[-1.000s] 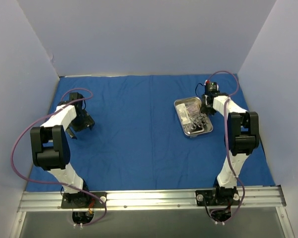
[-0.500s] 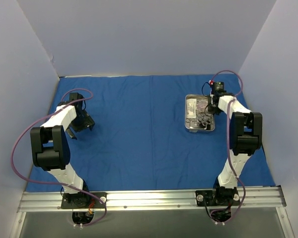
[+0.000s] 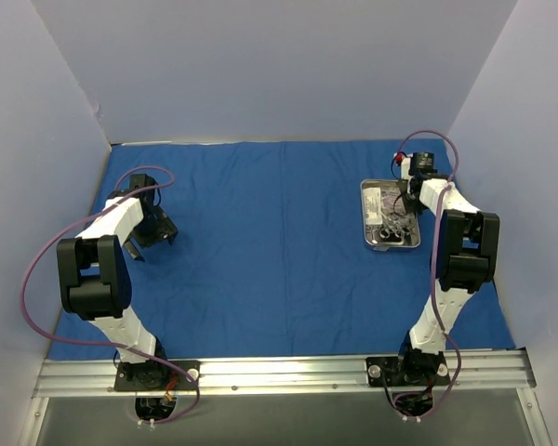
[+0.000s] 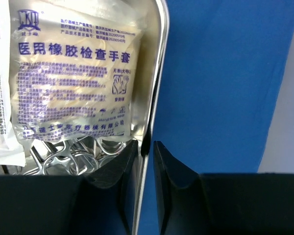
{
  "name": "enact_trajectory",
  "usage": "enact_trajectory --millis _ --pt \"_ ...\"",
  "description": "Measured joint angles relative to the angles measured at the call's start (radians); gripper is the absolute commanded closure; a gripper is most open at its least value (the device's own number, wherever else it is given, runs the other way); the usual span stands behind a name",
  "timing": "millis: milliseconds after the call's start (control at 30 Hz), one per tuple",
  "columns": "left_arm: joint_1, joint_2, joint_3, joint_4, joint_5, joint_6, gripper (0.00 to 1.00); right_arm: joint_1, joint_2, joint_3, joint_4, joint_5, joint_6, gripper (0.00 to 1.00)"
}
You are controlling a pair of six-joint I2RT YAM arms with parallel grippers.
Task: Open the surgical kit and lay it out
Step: Move the container from the surgical kit, then pick up the medical item from the container.
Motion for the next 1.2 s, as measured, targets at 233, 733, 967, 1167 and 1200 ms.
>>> enact_trajectory --millis 233,733,967,1167,1200 --pt "0.000 0.000 0.000 0.000 0.001 0.000 0.03 -0.010 0.030 0.037 -0.003 -0.001 -0.031 0.73" --pt "-0.006 -0.001 0.000 0.000 0.019 0.000 0.03 0.073 -0.056 0.030 0.061 -0.021 0.225 0.65" --pt "-0.015 -0.005 0.000 0.001 0.023 0.000 0.03 0.180 -0.063 -0.014 0.099 -0.029 0.358 0.67" --pt "-0.018 -0.005 0.000 0.001 0.024 0.000 0.03 0.193 -0.031 -0.016 0.143 -0.063 0.412 0.68" --pt "-0.018 -0.005 0.000 0.001 0.023 0.000 0.03 0.189 -0.019 -0.014 0.145 -0.064 0.418 0.68"
